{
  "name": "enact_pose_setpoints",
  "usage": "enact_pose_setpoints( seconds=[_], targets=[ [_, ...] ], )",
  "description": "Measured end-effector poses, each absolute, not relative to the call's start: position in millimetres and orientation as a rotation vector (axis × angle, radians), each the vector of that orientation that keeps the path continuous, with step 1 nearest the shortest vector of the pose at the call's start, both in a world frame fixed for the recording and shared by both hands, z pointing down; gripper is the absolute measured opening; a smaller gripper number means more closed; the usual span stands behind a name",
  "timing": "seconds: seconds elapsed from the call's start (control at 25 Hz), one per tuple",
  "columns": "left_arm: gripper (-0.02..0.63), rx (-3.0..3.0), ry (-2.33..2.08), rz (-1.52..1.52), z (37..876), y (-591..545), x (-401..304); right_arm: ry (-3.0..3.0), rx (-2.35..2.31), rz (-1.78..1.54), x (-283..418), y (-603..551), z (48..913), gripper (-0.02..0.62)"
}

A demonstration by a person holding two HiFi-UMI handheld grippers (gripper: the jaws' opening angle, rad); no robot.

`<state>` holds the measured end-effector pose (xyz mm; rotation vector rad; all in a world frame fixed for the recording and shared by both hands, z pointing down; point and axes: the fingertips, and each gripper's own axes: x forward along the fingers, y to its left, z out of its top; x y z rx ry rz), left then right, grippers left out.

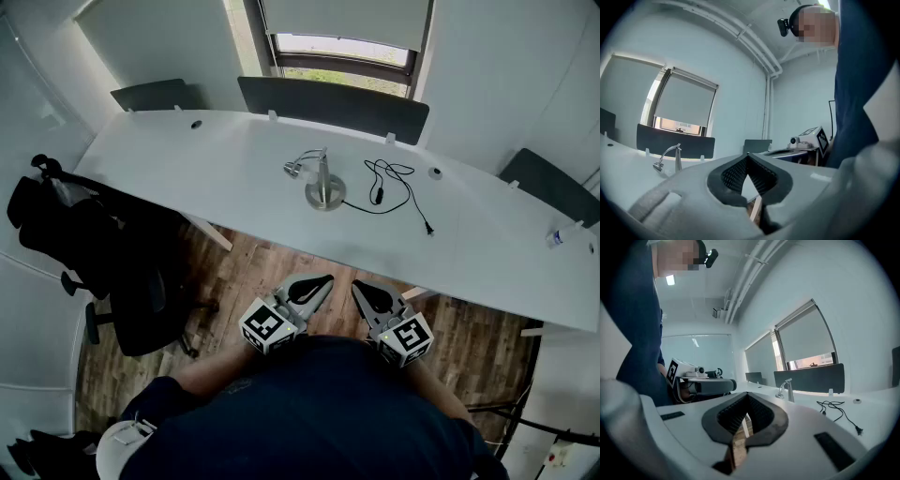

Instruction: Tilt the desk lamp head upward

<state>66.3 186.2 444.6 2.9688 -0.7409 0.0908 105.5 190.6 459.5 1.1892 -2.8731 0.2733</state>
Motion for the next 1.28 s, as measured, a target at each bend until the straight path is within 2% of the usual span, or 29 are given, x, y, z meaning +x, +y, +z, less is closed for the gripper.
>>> enact_pose_setpoints(
  seconds=[0.64,1.28],
  targets=[
    [0.006,2.968,-0.763,0.113,445,155,45,-2.857,1.191,0.300,86,161,466,0.011],
    [0.005,3.000,-0.726,0.167,452,16,-21,-2.725,1.309,0.318,28,32,473,0.011]
  ],
)
